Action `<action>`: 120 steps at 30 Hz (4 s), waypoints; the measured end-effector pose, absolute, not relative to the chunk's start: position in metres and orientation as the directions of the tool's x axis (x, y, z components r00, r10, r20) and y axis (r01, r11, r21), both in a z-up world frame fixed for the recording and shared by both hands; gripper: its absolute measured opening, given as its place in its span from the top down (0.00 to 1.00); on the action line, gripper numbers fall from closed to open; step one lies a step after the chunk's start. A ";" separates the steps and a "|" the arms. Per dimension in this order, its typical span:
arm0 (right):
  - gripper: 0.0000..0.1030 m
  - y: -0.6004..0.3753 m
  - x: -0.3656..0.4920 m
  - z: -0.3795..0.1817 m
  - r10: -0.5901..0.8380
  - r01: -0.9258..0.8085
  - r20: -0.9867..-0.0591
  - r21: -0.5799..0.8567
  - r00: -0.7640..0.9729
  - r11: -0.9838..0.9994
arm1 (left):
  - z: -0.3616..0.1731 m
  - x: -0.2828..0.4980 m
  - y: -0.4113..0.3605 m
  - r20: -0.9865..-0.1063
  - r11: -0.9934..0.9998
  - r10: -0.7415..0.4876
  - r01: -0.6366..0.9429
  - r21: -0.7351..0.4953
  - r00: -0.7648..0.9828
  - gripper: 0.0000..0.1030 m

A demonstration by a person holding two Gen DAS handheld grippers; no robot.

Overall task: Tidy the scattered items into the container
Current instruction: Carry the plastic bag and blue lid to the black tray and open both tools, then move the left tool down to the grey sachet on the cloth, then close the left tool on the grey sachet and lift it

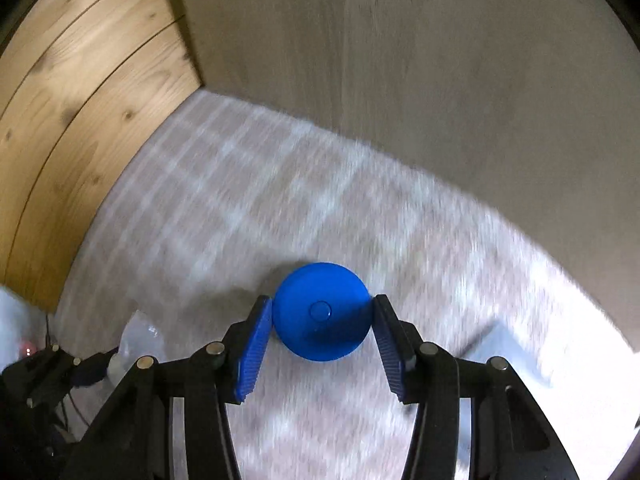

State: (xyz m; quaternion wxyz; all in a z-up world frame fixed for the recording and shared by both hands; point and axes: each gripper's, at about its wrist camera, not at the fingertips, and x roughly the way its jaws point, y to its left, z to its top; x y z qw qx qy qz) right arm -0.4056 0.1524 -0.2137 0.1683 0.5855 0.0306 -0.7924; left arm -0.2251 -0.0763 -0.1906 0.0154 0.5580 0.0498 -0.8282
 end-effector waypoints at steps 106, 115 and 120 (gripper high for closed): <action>0.31 0.479 -0.036 -0.061 0.158 -0.642 -0.876 0.200 -0.455 -0.740 | -0.177 -0.399 0.109 -0.952 -0.965 0.147 -0.250 -0.079 -0.268 0.29; 0.31 0.470 -0.087 -0.074 0.108 -0.622 -0.893 0.213 -0.437 -0.754 | -0.213 -0.424 0.114 -0.970 -0.957 0.125 -0.282 -0.063 -0.208 0.22; 0.31 0.460 -0.098 -0.077 0.109 -0.601 -0.902 0.185 -0.418 -0.777 | -0.216 -0.427 0.109 -0.967 -0.965 0.091 -0.261 -0.027 -0.237 0.26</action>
